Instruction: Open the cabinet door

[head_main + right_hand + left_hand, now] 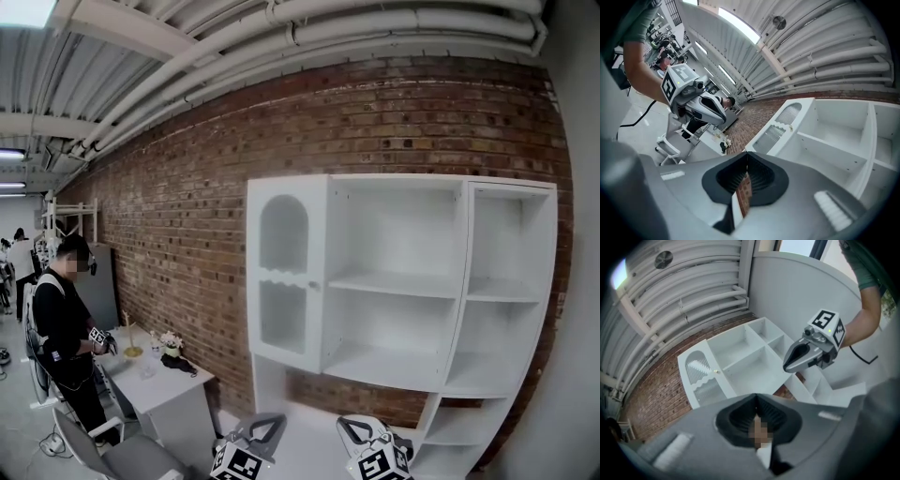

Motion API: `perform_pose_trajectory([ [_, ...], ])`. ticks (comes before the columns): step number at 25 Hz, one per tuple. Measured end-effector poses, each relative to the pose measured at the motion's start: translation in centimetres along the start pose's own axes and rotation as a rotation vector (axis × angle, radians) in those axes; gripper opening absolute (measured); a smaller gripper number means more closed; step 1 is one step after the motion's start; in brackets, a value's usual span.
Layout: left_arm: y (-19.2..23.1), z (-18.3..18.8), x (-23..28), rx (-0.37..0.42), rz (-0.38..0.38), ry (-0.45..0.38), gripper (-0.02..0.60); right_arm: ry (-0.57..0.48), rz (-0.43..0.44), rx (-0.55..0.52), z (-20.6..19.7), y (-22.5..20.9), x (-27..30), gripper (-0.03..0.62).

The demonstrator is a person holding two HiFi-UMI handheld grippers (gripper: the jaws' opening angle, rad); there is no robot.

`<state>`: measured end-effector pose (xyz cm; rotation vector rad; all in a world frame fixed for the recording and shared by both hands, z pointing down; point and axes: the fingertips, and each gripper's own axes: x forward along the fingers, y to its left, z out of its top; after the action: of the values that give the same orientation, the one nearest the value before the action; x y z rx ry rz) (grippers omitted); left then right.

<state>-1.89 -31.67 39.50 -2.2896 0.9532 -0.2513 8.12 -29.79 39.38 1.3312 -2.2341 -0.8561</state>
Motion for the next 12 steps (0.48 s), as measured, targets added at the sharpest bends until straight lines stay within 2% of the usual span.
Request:
perform_pose_trajectory([
  [12, -1.5, -1.7, 7.4, 0.007, 0.050, 0.068, -0.002, -0.052, 0.069, -0.024, -5.4, -4.3, 2.2, 0.008],
])
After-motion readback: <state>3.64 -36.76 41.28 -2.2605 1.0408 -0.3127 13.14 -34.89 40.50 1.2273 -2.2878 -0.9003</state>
